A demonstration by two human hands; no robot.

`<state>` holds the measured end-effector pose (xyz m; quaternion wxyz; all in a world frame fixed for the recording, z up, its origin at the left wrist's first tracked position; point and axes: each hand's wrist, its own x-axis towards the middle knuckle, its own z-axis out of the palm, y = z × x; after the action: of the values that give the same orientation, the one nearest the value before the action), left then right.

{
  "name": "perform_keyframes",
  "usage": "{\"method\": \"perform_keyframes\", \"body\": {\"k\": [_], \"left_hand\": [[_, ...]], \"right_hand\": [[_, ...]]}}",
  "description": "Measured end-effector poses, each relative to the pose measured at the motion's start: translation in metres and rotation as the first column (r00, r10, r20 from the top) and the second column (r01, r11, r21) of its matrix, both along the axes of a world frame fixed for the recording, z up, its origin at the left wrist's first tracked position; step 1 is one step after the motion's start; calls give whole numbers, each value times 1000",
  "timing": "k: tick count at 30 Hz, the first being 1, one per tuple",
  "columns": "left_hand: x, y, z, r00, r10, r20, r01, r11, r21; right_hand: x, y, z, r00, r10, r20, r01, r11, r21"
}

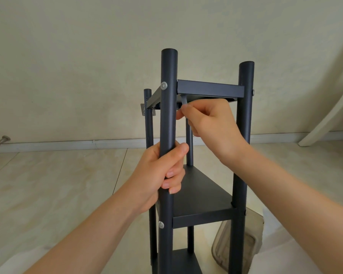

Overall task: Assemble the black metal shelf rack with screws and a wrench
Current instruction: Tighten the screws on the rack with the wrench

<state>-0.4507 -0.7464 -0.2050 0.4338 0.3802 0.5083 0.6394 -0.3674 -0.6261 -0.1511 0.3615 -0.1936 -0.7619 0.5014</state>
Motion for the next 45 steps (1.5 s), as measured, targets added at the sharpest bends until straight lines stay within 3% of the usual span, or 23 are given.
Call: {"method": "perform_keyframes", "body": {"k": [18, 27, 32, 39, 45], "left_hand": [[-10, -5, -1, 998, -62, 22, 62, 998, -3], [-11, -8, 0, 997, -78, 10, 78, 997, -14], [-11, -7, 0, 997, -76, 6, 76, 997, -13], [-11, -7, 0, 996, -85, -14, 85, 996, -18], [-11, -6, -1, 997, -72, 9, 72, 997, -7]], "right_hand": [[-24, 1, -14, 997, -56, -52, 63, 986, 152], [-41, -2, -26, 975, -107, -193, 155, 955, 254], [-42, -3, -26, 982, -121, -145, 155, 954, 256], [-22, 0, -17, 997, -63, -44, 68, 990, 127], [-5, -1, -12, 998, -70, 2, 69, 983, 171]]}}
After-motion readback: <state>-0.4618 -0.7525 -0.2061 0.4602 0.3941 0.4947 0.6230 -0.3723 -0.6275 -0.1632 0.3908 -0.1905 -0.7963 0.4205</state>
